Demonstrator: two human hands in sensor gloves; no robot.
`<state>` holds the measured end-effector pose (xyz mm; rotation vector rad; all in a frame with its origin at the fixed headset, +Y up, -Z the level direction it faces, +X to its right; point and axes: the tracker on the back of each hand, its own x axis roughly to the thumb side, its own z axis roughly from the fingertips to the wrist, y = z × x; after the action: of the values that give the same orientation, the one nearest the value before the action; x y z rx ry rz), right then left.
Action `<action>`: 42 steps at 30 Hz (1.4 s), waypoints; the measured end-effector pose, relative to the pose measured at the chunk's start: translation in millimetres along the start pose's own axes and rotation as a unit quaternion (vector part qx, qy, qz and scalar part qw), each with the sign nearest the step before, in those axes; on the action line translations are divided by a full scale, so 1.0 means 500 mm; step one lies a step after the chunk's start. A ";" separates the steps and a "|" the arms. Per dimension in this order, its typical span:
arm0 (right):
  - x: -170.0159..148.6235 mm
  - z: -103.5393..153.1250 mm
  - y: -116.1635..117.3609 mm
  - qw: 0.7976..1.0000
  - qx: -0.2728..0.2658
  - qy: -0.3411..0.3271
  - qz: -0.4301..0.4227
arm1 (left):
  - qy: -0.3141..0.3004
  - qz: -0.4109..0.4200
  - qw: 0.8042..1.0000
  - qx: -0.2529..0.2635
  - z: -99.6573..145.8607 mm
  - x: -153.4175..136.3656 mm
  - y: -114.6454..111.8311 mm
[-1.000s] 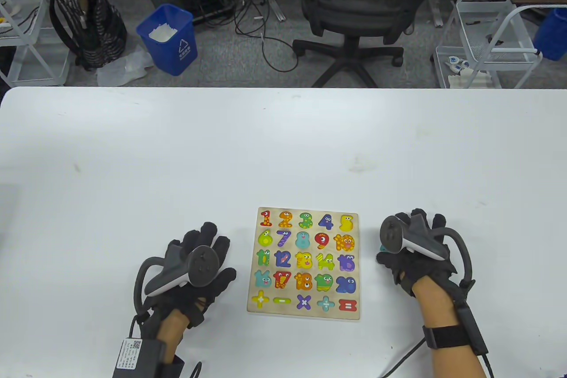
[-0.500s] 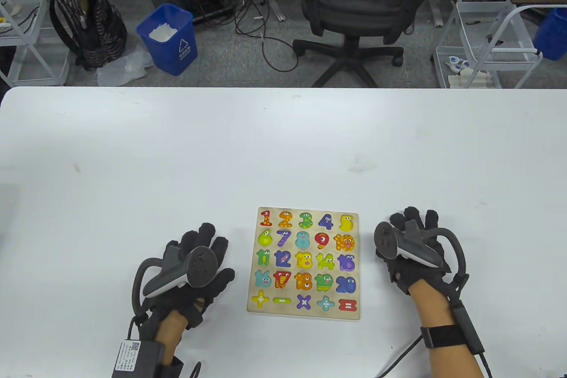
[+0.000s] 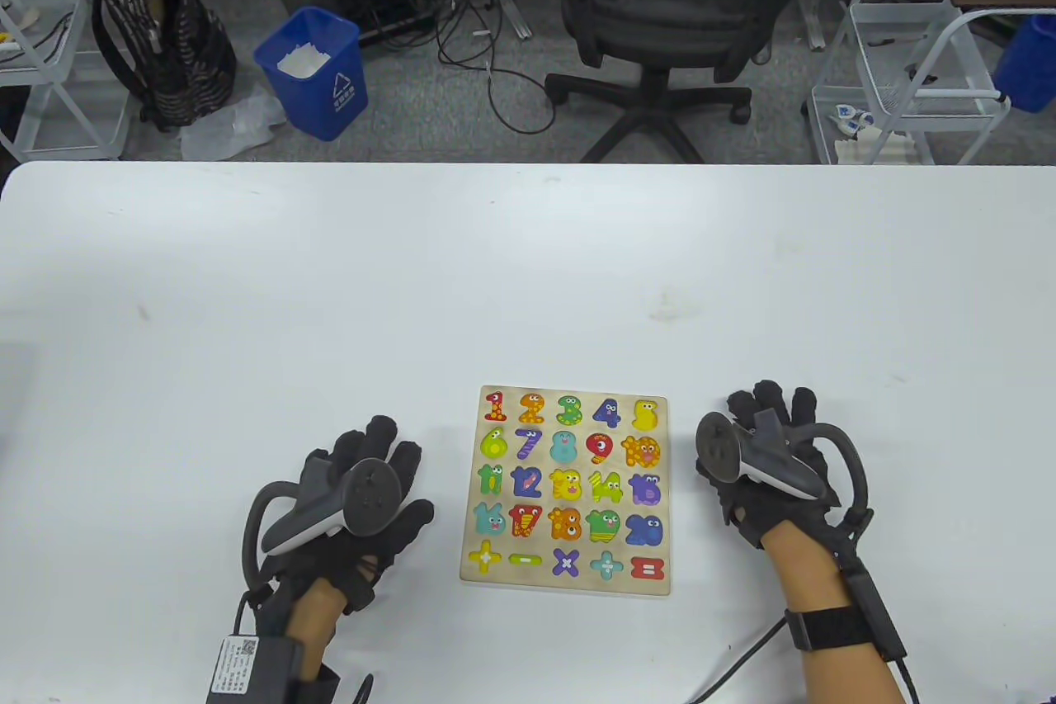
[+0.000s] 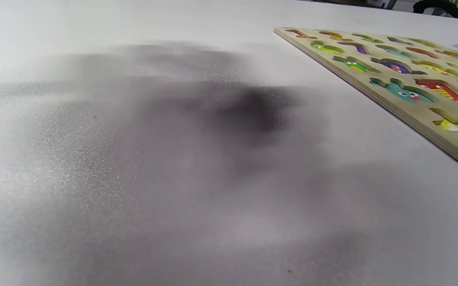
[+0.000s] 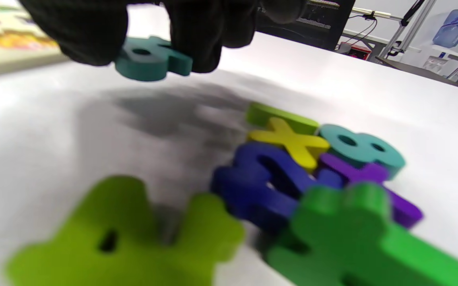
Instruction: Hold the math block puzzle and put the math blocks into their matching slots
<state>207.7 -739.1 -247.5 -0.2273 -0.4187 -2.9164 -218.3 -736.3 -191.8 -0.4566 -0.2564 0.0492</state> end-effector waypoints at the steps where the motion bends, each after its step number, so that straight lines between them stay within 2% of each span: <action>1: 0.004 0.004 -0.006 1.000 -0.007 -0.007 -0.010 | 0.000 0.000 1.000 0.000 0.000 -0.001 0.001; 6: 0.035 0.016 -0.026 0.999 -0.029 -0.036 -0.025 | 0.002 -0.002 1.000 -0.003 -0.002 -0.004 0.002; 14: 0.133 0.025 -0.042 0.994 -0.035 -0.102 -0.027 | 0.007 0.007 1.000 -0.004 -0.001 -0.016 0.002; 20: 0.221 0.037 -0.062 0.987 -0.050 -0.150 -0.002 | 0.018 -0.016 1.000 -0.003 -0.003 -0.029 0.006; 25: 0.281 0.042 -0.071 0.982 -0.052 -0.181 0.012 | 0.028 0.003 1.000 -0.006 -0.002 -0.042 0.002; 27: 0.305 0.044 -0.074 0.980 -0.061 -0.183 0.046 | 0.029 0.006 1.000 -0.008 -0.001 -0.045 0.001; 42: 0.420 0.047 -0.073 0.968 -0.048 -0.241 0.055 | 0.038 0.016 0.999 -0.013 0.003 -0.052 0.002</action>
<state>-0.7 -731.9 -197.6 -0.9527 -0.3163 -2.7502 -243.6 -737.5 -196.9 -0.4867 -0.1749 0.0605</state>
